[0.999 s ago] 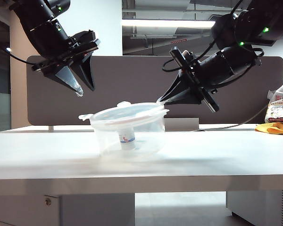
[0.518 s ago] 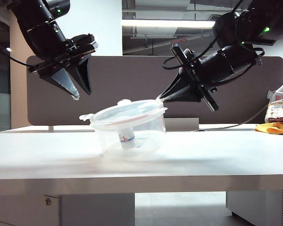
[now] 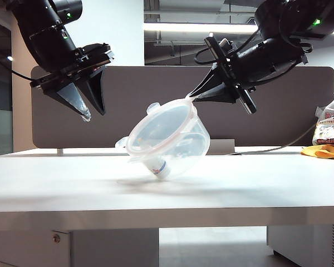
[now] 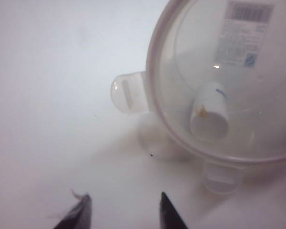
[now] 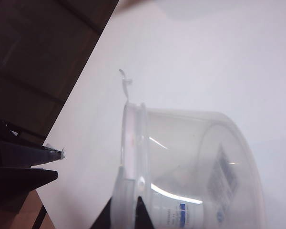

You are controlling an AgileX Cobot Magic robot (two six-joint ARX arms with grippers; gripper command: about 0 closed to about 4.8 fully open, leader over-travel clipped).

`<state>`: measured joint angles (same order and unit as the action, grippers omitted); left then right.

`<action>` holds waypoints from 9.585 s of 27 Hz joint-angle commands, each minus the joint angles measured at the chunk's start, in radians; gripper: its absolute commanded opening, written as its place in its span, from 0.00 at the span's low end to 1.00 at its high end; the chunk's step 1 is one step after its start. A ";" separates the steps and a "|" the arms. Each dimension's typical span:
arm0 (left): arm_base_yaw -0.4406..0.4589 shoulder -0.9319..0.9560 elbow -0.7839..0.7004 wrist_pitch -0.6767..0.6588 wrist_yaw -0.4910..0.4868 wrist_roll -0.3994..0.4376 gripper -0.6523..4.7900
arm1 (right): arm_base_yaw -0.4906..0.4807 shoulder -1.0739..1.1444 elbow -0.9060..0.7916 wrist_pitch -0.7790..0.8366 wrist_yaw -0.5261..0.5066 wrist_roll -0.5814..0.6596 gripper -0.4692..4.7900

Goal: Remove the lid of the round box, pick up the small white medicine bottle inside, and place it on the table.

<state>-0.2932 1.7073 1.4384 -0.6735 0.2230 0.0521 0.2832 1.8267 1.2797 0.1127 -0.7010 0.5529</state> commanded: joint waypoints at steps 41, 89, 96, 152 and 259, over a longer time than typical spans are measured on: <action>-0.002 0.103 0.003 0.040 0.101 -0.053 0.46 | 0.008 0.064 0.000 -0.190 0.086 -0.091 0.09; 0.006 0.175 0.002 0.053 0.248 -0.128 0.50 | 0.008 0.064 0.000 -0.199 0.097 -0.090 0.09; 0.006 0.175 0.007 0.039 0.238 -0.103 0.49 | 0.008 0.064 0.000 -0.200 0.097 -0.090 0.09; 0.037 0.177 0.085 -0.002 0.253 -0.091 0.84 | 0.002 0.064 0.000 -0.215 0.097 -0.090 0.09; -0.107 0.144 0.192 0.260 0.612 -0.340 0.29 | -0.396 -0.029 0.111 -0.248 -0.012 -0.063 0.17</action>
<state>-0.4046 1.8568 1.6283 -0.4160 0.8303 -0.2890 -0.1162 1.8015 1.3888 -0.1333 -0.6765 0.4892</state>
